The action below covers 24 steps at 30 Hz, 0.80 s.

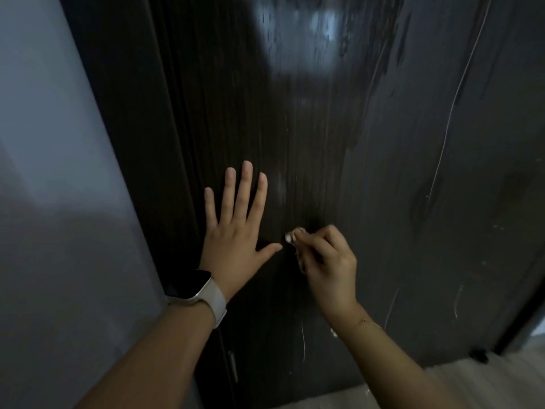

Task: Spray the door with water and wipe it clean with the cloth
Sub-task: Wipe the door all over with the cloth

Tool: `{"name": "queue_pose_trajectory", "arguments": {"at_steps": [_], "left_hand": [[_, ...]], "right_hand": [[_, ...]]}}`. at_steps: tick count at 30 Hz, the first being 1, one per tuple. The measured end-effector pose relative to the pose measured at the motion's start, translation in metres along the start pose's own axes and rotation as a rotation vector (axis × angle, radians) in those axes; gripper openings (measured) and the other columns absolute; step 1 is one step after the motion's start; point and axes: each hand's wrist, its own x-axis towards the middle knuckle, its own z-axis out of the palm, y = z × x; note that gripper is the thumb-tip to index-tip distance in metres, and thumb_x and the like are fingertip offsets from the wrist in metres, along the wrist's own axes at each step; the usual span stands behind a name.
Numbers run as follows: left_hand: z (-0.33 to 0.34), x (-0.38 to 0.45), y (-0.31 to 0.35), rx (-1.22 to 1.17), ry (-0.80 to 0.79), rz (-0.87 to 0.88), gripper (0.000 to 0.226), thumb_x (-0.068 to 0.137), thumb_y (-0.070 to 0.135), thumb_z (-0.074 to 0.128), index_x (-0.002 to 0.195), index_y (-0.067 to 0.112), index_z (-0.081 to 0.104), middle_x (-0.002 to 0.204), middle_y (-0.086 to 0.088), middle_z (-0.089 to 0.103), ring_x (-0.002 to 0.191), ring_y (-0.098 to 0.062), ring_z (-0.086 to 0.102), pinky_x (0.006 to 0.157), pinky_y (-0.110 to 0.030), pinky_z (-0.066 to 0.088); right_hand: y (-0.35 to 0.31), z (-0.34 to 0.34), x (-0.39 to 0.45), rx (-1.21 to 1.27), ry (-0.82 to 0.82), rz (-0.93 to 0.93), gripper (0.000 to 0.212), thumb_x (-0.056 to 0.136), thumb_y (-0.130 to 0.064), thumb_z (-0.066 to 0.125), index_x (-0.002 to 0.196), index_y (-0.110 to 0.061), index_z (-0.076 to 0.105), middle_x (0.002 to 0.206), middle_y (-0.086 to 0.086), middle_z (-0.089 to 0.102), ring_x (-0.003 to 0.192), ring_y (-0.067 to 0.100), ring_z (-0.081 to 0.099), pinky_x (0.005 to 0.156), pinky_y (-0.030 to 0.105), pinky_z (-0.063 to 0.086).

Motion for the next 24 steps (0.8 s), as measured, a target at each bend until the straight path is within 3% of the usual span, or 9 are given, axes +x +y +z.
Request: {"name": "queue_pose_trajectory", "arguments": {"at_steps": [4, 9, 13, 17, 21, 24], "left_hand": [[-0.002, -0.001, 0.0, -0.006, 0.014, 0.014, 0.126, 0.068, 0.063, 0.074, 0.157, 0.013, 0.0, 0.163, -0.011, -0.013, 0.149, -0.029, -0.017, 0.117, -0.049, -0.018], [-0.003, 0.001, 0.001, -0.015, 0.001, 0.007, 0.125, 0.07, 0.063, 0.072, 0.157, 0.014, -0.002, 0.164, -0.01, -0.011, 0.148, -0.027, -0.022, 0.116, -0.048, -0.02], [-0.004, 0.0, 0.001, -0.025, 0.002, 0.014, 0.124, 0.07, 0.061, 0.072, 0.157, 0.015, -0.004, 0.163, -0.01, -0.014, 0.147, -0.026, -0.024, 0.117, -0.047, -0.02], [-0.001, -0.003, -0.001, -0.044, 0.028, 0.021, 0.119, 0.072, 0.06, 0.069, 0.157, 0.017, -0.001, 0.163, -0.013, -0.01, 0.149, -0.026, -0.021, 0.119, -0.046, -0.017], [0.003, -0.004, -0.002, -0.006, 0.054, 0.04, 0.114, 0.074, 0.064, 0.061, 0.157, 0.014, 0.0, 0.163, -0.012, -0.015, 0.149, -0.027, -0.02, 0.119, -0.047, -0.017], [0.005, -0.003, -0.002, 0.006, 0.07, 0.043, 0.114, 0.074, 0.065, 0.06, 0.157, 0.013, 0.001, 0.162, -0.013, -0.014, 0.15, -0.028, -0.017, 0.119, -0.048, -0.016]], "right_hand": [[0.005, 0.011, -0.019, -0.006, 0.069, -0.036, 0.013, 0.088, -0.001, 0.068, 0.1, -0.005, 0.071, 0.082, 0.003, 0.052, 0.071, 0.02, 0.053, 0.058, 0.035, 0.048], [0.033, 0.01, -0.086, -0.063, -0.137, 0.047, 0.018, 0.086, 0.001, 0.068, 0.099, -0.011, 0.072, 0.083, -0.003, 0.048, 0.074, 0.015, 0.05, 0.061, 0.036, 0.046], [0.029, -0.001, -0.068, -0.072, -0.217, 0.04, 0.015, 0.086, -0.001, 0.071, 0.095, -0.012, 0.074, 0.082, -0.002, 0.051, 0.074, 0.017, 0.053, 0.061, 0.039, 0.049], [0.007, -0.014, 0.004, -0.06, -0.07, -0.05, 0.01, 0.087, 0.001, 0.07, 0.092, -0.006, 0.074, 0.082, 0.003, 0.053, 0.073, 0.019, 0.055, 0.062, 0.038, 0.048], [-0.01, -0.021, 0.07, -0.004, 0.196, -0.113, 0.012, 0.088, 0.001, 0.069, 0.098, -0.003, 0.075, 0.082, 0.005, 0.052, 0.073, 0.021, 0.056, 0.067, 0.033, 0.05], [-0.003, -0.014, 0.062, -0.073, 0.229, -0.195, 0.025, 0.087, 0.007, 0.066, 0.109, -0.003, 0.073, 0.09, 0.009, 0.054, 0.081, 0.024, 0.056, 0.071, 0.031, 0.05]]}}
